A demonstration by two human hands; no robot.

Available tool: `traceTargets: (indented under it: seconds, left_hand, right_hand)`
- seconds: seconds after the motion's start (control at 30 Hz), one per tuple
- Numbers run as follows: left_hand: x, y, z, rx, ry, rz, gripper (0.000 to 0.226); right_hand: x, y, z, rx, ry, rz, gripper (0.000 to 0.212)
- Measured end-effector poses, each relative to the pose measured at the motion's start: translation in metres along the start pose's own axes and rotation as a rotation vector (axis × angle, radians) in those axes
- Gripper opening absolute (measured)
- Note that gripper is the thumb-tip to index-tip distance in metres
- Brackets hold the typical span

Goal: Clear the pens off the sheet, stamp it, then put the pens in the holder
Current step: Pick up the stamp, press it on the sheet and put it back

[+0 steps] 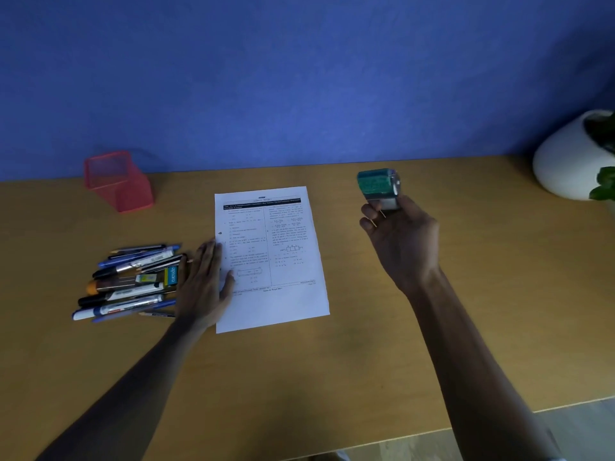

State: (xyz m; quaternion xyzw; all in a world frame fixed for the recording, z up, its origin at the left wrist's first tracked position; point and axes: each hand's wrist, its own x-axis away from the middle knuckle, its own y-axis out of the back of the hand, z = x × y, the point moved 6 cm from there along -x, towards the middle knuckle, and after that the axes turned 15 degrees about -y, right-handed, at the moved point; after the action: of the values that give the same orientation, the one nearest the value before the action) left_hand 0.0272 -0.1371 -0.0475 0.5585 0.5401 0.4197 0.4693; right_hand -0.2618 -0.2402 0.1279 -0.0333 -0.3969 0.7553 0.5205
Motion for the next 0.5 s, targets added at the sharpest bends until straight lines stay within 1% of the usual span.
traceTargets:
  seconds: [0.07,0.17,0.2,0.33,0.4,0.5]
  left_hand:
    - [0.002,0.0,0.0,0.002,-0.004,-0.002,0.071]
    - [0.004,0.001,-0.001,-0.01,-0.007,0.003,0.071]
    - [0.005,0.0,-0.001,-0.012,-0.008,0.007,0.071]
    - [0.004,-0.003,0.001,-0.005,-0.01,0.011,0.072]
    - [0.004,-0.004,0.001,-0.007,-0.01,0.01,0.072]
    - [0.005,-0.005,0.001,-0.008,-0.011,0.004,0.072]
  right_hand:
    - [0.009,-0.01,-0.001,-0.078,-0.006,0.047,0.031]
    - [0.024,-0.026,-0.004,-0.144,-0.017,0.117,0.038]
    - [0.029,-0.031,-0.005,-0.153,-0.024,0.139,0.037]
    - [0.046,-0.048,-0.006,-0.179,-0.052,0.206,0.02]
    - [0.053,-0.054,-0.007,-0.195,-0.064,0.232,0.018]
    - [0.06,-0.061,-0.009,-0.216,-0.079,0.271,0.022]
